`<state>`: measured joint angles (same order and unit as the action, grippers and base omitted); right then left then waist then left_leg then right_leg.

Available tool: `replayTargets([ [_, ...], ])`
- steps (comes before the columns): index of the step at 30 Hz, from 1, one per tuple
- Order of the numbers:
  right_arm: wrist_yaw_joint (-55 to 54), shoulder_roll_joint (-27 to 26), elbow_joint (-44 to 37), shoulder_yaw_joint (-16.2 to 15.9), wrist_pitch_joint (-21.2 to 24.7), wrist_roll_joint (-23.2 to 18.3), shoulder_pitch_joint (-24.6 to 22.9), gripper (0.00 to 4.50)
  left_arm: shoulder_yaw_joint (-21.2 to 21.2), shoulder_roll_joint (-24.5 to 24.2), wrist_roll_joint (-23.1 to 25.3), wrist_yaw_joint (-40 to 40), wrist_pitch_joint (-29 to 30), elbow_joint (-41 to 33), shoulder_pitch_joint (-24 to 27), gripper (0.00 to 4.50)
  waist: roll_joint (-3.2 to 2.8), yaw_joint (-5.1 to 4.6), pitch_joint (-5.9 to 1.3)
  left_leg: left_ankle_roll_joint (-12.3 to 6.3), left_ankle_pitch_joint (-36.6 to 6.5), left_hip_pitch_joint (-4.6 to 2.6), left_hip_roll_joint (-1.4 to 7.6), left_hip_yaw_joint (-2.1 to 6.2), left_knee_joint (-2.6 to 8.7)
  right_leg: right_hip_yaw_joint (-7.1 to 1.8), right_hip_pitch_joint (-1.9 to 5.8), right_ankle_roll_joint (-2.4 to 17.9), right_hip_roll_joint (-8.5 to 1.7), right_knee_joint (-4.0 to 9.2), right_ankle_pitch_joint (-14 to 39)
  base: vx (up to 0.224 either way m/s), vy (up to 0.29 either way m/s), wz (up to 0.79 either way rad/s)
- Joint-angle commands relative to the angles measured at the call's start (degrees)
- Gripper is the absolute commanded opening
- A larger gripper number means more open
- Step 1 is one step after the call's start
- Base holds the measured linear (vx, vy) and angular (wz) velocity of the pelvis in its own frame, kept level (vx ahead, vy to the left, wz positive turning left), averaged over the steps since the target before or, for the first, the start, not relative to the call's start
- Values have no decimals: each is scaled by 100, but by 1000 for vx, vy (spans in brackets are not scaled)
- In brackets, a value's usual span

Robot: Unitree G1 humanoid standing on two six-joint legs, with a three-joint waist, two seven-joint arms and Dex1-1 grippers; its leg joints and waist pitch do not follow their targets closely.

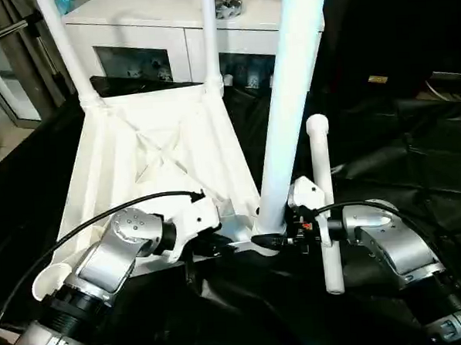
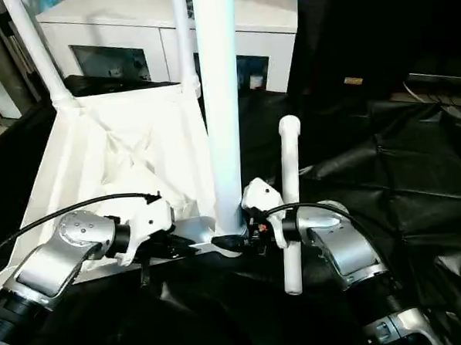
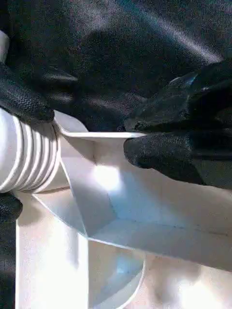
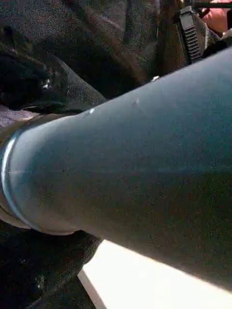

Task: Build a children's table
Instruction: Rotate leg to tighten

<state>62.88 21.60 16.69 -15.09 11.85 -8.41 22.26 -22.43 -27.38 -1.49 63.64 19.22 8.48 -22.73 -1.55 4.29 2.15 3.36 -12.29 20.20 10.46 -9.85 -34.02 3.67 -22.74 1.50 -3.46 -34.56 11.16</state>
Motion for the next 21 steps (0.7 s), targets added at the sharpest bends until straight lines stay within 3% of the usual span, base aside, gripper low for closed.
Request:
replayTargets([
  [1,-100,-127,178,-113,3,37,-29,270,-68,155,33,-171,26,28,28,0,27,-19,-311,-396,-404,2,272,65,359,-296,323,1380,-466,310,338,0,0,0],
  [3,-681,-373,582,17,-132,180,-7,270,113,463,81,-703,143,269,-79,0,30,-29,-284,-312,-605,-7,269,55,369,-298,300,1345,-465,353,677,0,0,0],
  [5,-1432,-635,1100,153,-201,371,104,270,256,785,129,-1209,283,498,-227,0,51,-56,-246,-159,-916,-16,262,68,403,-289,299,1204,-478,427,1383,-28,-2,0],
  [6,-1502,-661,1148,166,-203,386,115,270,267,815,134,-1254,295,520,-242,0,39,-89,-209,-56,-1187,-64,248,61,410,-285,249,1081,-478,504,1986,-55,-6,2],
  [8,-2255,-1012,1643,385,-158,405,251,270,359,1171,187,-1738,446,743,-402,0,62,-152,-207,29,-1333,-42,222,104,433,-272,280,837,-489,548,2570,-27,-3,1],
  [12,-2898,-1376,2042,580,-35,360,413,270,403,1554,269,-2241,606,974,-566,0,61,-190,-203,-5,-1486,-83,221,107,428,-272,218,748,-477,590,2723,0,0,0],
  [13,-3443,-1703,2360,681,130,382,581,270,442,1926,351,-2697,680,1202,-706,0,39,-197,-196,-16,-1517,-84,212,108,428,-273,215,734,-481,606,2812,0,0,0],
  [15,-3904,-1977,2675,797,336,387,756,270,462,2229,400,-2996,693,1365,-781,0,55,-223,-190,6,-1559,-73,198,128,438,-245,227,671,-473,627,2967,0,0,0],
  [18,-3939,-2069,2832,759,146,462,812,270,358,2336,459,-3013,652,1378,-770,0,55,-229,-195,-19,-1650,-63,204,141,443,-246,212,582,-489,645,3074,0,0,0],
  [19,-3878,-2103,2854,793,94,422,820,326,307,2331,481,-2973,610,1362,-746,0,51,-217,-199,-49,-1666,-69,212,142,447,-254,202,555,-499,650,3067,0,0,0],
  [21,-3785,-2125,2863,835,44,366,829,342,247,2296,497,-2915,556,1338,-718,0,46,-218,-201,-67,-1689,-64,215,144,452,-258,197,557,-496,644,3042,0,0,0],
])
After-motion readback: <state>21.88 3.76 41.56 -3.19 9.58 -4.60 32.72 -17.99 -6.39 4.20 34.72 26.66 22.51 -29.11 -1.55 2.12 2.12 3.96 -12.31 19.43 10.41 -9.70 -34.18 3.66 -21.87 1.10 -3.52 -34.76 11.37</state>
